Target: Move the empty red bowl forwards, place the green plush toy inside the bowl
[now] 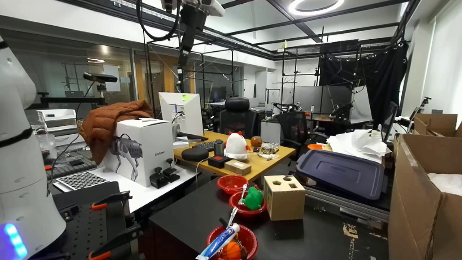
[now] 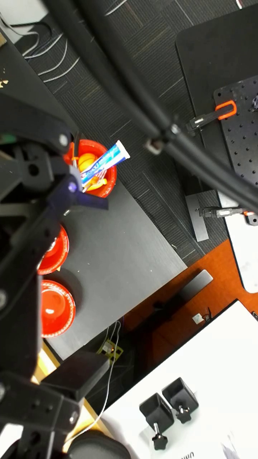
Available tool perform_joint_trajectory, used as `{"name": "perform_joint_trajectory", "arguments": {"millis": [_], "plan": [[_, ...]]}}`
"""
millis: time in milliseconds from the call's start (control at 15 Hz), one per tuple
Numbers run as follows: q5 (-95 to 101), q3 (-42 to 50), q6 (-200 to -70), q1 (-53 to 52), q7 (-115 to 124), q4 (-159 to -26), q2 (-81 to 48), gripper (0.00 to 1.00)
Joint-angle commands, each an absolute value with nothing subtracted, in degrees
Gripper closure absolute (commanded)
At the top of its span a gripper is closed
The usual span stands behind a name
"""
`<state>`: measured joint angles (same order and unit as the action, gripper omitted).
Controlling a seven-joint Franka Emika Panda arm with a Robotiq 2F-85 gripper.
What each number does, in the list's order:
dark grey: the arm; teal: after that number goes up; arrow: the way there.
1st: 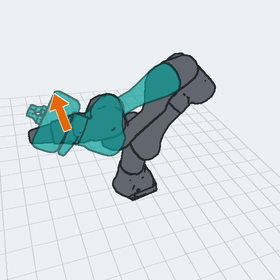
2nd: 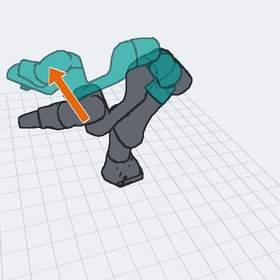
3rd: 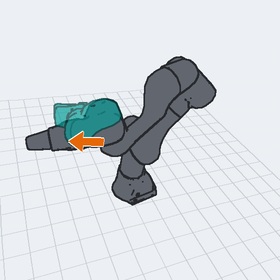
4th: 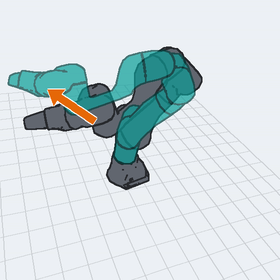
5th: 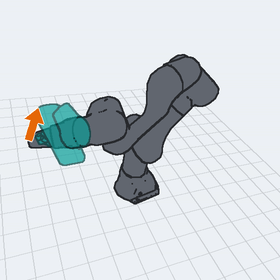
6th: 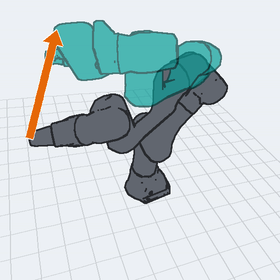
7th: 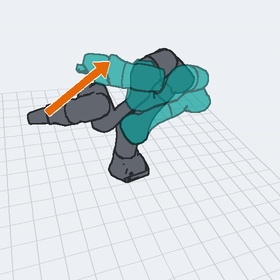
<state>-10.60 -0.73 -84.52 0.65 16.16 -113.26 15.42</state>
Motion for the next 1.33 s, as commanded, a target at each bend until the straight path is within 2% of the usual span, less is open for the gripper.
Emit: {"name": "perform_joint_trajectory", "arguments": {"millis": [0, 533, 1267], "plan": [[-10.64, -0.99, -84.4, 0.96, 16.1, -113.14, 15.37, 0.0], [-10.61, -2.2, -85.83, 0.32, 17.22, -110.68, 11.47, 0.0], [-5.9, -0.97, -97.73, -0.11, 18.54, -92.97, -11.66, 0.0]]}}
